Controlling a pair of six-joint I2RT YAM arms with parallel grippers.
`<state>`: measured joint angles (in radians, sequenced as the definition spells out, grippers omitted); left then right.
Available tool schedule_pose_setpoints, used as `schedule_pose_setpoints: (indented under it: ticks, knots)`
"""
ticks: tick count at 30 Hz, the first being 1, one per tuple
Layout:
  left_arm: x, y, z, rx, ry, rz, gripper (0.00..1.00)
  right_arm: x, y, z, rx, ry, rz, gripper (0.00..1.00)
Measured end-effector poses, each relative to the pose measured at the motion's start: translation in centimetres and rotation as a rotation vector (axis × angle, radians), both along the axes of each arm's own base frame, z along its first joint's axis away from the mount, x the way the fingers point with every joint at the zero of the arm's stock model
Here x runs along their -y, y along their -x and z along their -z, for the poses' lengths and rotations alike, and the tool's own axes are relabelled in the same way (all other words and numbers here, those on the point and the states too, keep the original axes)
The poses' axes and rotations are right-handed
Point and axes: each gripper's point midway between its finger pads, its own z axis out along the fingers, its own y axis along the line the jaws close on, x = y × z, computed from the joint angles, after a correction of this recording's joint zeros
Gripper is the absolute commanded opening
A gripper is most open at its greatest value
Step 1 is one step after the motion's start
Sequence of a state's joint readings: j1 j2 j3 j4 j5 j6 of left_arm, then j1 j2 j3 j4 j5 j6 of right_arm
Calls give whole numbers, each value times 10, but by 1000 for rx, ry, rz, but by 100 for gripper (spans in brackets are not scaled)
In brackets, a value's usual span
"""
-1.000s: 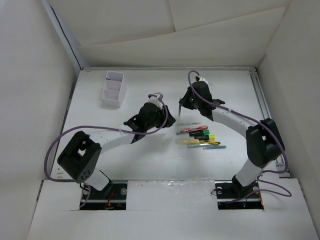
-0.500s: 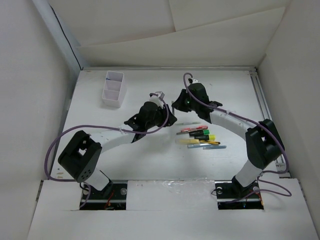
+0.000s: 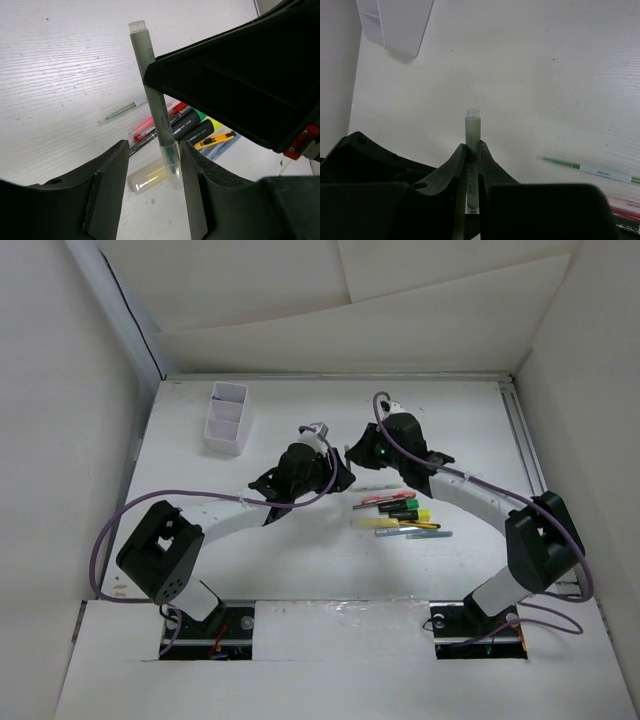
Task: Sort the stationery into containers
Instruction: Pass the stationery from the right arm to the left
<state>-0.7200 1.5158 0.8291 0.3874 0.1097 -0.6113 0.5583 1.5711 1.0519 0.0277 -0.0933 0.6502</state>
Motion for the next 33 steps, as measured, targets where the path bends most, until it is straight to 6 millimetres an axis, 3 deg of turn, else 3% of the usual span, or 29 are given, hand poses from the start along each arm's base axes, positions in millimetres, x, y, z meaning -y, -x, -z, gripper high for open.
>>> schedule_pose_setpoints:
  ticks: [14, 17, 20, 24, 28, 33]
  knots:
    - [16, 8, -8, -18, 75, 73, 20, -2, 11, -12, 56, -26, -60, 0]
    - [17, 8, -9, -17, 80, 76, 20, -3, 12, -13, 61, -30, -68, 0]
    - [17, 8, -9, -18, 83, 77, 29, -4, 12, -15, 67, -36, -75, 0]
    - [17, 9, -9, -16, 82, 81, 53, -2, 16, -18, 92, -35, -87, 0]
    - [16, 13, -12, -15, 87, 93, 54, 8, 17, -23, 146, -3, -75, 0]
    - [4, 23, -41, 13, 137, 94, 42, 20, 23, -16, 197, 66, -94, 0]
